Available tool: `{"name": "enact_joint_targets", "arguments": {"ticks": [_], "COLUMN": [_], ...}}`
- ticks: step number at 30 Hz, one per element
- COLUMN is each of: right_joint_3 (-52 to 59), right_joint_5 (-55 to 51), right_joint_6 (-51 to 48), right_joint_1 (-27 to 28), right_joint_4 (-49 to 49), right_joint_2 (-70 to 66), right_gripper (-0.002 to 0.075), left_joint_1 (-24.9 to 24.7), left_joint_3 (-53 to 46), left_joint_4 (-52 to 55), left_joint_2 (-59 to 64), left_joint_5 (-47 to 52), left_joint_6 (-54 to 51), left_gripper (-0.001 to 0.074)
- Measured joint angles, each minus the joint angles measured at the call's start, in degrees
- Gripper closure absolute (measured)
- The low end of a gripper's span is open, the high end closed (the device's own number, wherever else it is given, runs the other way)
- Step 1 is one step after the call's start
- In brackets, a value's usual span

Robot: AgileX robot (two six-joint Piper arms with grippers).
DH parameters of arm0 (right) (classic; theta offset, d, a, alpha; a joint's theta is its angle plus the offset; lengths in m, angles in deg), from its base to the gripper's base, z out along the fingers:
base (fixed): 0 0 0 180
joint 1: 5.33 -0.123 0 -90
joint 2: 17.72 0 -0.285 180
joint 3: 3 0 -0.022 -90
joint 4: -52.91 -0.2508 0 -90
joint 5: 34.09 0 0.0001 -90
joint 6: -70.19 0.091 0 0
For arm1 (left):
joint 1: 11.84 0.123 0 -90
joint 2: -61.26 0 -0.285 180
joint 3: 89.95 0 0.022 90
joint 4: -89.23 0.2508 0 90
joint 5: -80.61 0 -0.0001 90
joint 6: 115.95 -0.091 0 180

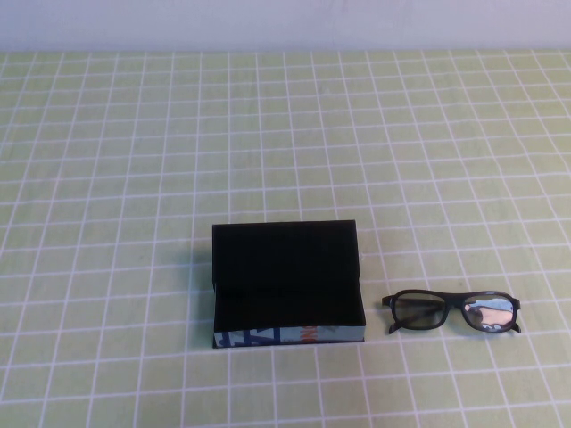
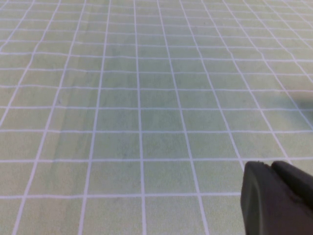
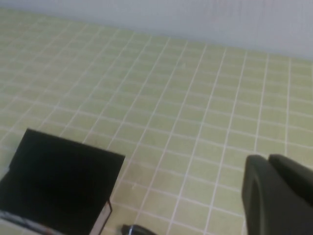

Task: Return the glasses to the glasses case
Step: Pick up the glasses from the table

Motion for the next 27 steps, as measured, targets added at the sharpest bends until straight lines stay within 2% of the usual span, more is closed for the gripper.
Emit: {"name": "enact_joint_targets", "arguments": {"ticks": [7,16,24,27], "right_joint_3": [-10.6,-23.0,-24.0,-24.0], "right_joint_5": [-11.4,-22.8,-24.0,-23.7], "right_joint_6": [-1.3,-6.5,-6.7,-6.7], "right_joint_1": [-1.9,-15.4,-26.9,-30.6], "right_joint_4": [7.3,21.1,38.5,43.6], "right_joint_2": [-13.4,-28.7,-38.5,-41.2], "right_gripper": [0.0743,0.0743,0.0738,0.0692], "left_joint_1": [0.0,0.0,0.0,0.0], "left_joint_3": [0.0,0.0,0.0,0.0], "left_joint_4": [0.0,0.0,0.0,0.0], "left_joint_2": [0.0,0.0,0.0,0.0], "left_joint_5": [0.0,0.0,0.0,0.0], "left_joint_6": [0.0,0.0,0.0,0.0], "left_gripper": [0.0739,0.0739,0.0739,0.0739]}}
